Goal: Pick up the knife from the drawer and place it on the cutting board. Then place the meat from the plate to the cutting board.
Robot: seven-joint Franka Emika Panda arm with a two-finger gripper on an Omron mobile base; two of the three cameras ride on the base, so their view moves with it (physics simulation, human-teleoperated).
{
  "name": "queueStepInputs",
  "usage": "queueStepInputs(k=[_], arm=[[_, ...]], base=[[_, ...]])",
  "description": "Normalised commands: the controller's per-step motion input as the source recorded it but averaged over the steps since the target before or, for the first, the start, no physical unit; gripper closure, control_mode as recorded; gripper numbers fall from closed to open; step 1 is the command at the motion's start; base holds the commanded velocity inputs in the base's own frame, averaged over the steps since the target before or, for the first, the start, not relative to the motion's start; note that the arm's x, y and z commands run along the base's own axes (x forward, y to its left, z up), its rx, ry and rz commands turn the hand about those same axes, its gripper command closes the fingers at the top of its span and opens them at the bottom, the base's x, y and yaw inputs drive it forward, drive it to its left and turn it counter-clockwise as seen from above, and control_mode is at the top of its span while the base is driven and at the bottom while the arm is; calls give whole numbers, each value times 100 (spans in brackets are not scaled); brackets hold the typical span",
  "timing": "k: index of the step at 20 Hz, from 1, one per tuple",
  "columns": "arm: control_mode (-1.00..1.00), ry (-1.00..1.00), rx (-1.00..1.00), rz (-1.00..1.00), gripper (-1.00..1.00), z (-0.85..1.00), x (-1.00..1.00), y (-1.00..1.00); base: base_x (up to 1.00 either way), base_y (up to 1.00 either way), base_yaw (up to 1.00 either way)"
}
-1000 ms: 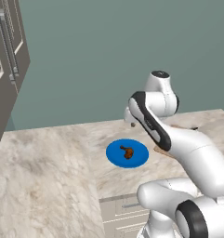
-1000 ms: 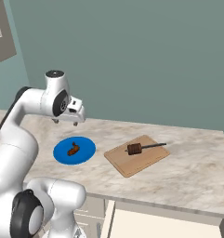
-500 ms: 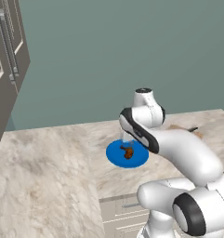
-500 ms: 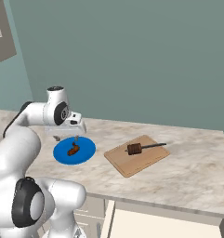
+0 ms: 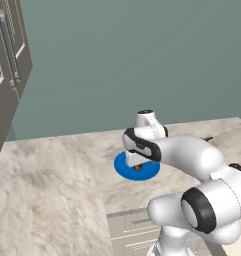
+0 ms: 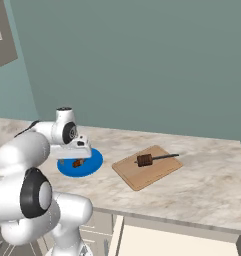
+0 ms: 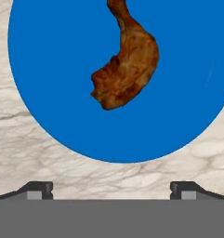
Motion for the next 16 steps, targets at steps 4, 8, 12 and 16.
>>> queueStepInputs(k=[4, 8, 12, 16], arm=[[-100, 2, 13, 0, -100, -38, 21, 0], [-100, 0, 8, 0, -100, -20, 31, 0], [-100, 0, 3, 0, -100, -1, 43, 0], [-100, 0, 0, 0, -100, 0, 29, 1]], base=[[0, 0, 0], [0, 0, 0], [0, 0, 0], [0, 0, 0]])
